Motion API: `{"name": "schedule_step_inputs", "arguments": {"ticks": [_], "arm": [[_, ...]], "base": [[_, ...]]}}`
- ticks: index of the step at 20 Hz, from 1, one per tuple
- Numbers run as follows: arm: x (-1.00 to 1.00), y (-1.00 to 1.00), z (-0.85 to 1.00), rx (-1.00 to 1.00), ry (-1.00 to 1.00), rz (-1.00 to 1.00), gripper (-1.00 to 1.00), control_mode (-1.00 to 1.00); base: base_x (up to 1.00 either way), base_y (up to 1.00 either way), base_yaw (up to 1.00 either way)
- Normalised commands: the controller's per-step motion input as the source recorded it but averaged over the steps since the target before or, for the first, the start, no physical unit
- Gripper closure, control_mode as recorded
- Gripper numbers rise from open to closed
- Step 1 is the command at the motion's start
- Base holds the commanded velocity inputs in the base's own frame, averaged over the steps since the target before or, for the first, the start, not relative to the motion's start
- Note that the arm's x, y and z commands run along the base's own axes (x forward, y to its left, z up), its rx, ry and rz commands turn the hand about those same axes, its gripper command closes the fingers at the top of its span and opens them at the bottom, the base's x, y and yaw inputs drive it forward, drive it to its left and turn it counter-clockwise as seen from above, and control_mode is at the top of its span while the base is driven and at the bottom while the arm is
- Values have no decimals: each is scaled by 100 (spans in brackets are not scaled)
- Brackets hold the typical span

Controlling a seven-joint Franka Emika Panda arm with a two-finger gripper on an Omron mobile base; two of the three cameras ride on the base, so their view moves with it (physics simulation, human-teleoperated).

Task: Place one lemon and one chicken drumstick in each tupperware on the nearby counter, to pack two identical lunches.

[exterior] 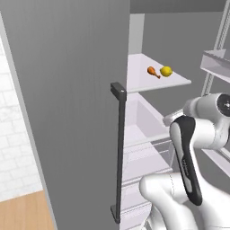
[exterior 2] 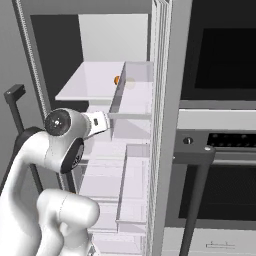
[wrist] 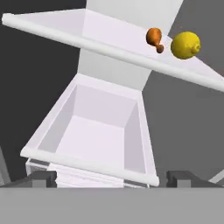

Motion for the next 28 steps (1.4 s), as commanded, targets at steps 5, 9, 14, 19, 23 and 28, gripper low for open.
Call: {"name": "schedule_step_inputs", "arguments": {"ticks": [5, 9, 14, 19, 23, 28], "arm": [[0, 1, 100, 0, -15, -5, -100, -100], [19, 0, 100, 0, 6, -11, -100, -100], [39, -1, 91, 1, 26, -10, -100, -100], [23, -15, -6, 28, 11, -2, -100, -100], [69, 0, -34, 35, -1, -13, -100, -100], [98, 21, -25, 7, -3, -18, -100, -100]], "base": [[0, 0, 0], [0, 0, 0], [0, 0, 0], [0, 0, 0], [0, 0, 0], [0, 0, 0]]}}
